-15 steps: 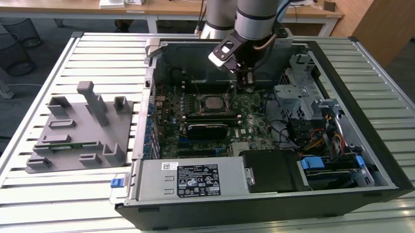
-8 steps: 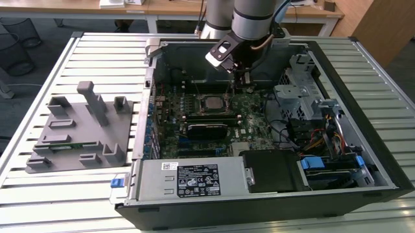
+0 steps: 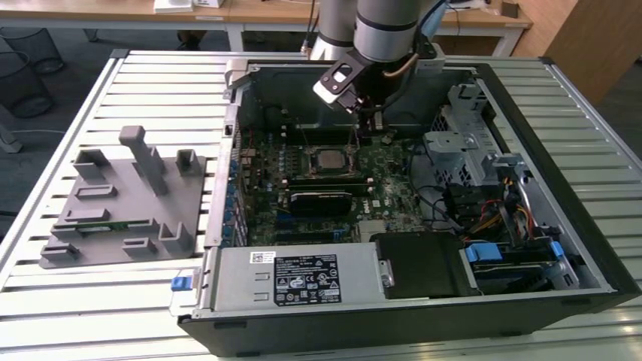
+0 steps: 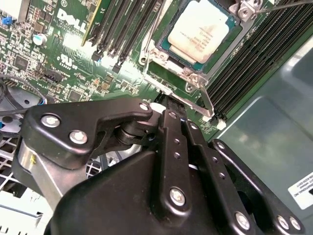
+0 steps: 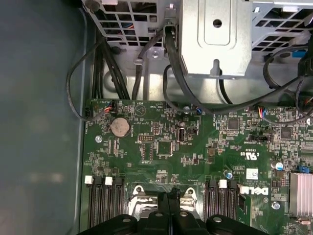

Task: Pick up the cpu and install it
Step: 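Close the cpu cover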

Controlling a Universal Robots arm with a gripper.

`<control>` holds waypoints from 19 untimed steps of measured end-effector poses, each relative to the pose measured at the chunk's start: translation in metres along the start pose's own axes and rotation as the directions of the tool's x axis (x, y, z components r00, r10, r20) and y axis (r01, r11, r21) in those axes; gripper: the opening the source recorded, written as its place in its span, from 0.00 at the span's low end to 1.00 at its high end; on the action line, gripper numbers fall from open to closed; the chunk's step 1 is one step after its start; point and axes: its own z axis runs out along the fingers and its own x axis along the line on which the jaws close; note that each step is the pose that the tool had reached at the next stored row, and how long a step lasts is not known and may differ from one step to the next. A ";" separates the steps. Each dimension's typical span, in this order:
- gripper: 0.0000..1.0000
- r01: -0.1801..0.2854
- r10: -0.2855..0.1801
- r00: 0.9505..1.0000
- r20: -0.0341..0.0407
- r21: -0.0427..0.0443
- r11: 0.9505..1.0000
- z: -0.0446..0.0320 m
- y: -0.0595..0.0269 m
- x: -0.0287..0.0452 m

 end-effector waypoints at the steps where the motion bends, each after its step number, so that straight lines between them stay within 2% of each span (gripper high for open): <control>1: 0.11 0.000 0.000 1.000 0.000 0.000 1.000 0.0000 -0.0009 0.0000; 19: 0.11 0.000 0.000 1.000 0.000 0.000 1.000 0.0001 -0.0188 0.0004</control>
